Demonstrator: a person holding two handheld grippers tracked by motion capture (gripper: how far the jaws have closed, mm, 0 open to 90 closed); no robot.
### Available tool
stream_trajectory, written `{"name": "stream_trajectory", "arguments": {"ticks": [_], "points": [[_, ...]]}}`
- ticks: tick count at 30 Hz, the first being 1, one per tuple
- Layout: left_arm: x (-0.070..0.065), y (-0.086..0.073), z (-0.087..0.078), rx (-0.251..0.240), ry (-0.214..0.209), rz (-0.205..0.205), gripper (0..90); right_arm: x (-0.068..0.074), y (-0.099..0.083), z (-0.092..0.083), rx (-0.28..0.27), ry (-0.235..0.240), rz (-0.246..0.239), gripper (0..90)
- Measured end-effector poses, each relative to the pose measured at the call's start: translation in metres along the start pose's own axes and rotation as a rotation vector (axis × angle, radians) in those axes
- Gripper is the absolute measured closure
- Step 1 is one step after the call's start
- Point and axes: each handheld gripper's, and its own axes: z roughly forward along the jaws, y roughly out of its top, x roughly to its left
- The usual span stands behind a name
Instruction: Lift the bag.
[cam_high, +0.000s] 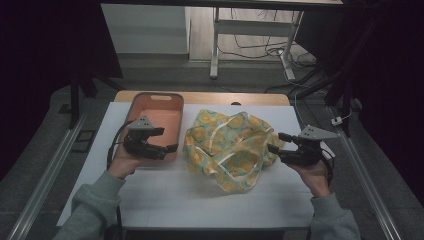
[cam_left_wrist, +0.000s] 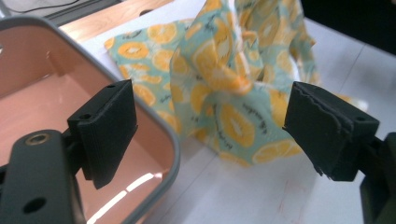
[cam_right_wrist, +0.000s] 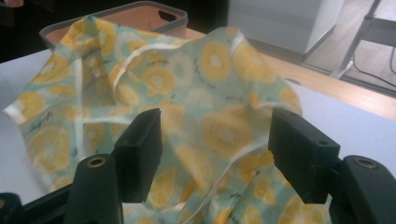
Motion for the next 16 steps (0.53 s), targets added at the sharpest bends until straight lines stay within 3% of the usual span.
{"name": "stream_trajectory", "arguments": {"ticks": [8, 16], "points": [[-0.0024, -0.0091, -0.0013, 0.025, 0.020, -0.012, 18.6, 0.0029, -0.0103, 0.0020, 0.010, 0.012, -0.024, 37.8], [-0.0034, -0.0098, -0.0002, 0.028, 0.009, -0.020, 18.7, 0.0059, -0.0109, 0.0033, 0.006, 0.012, -0.042, 38.2]]}}
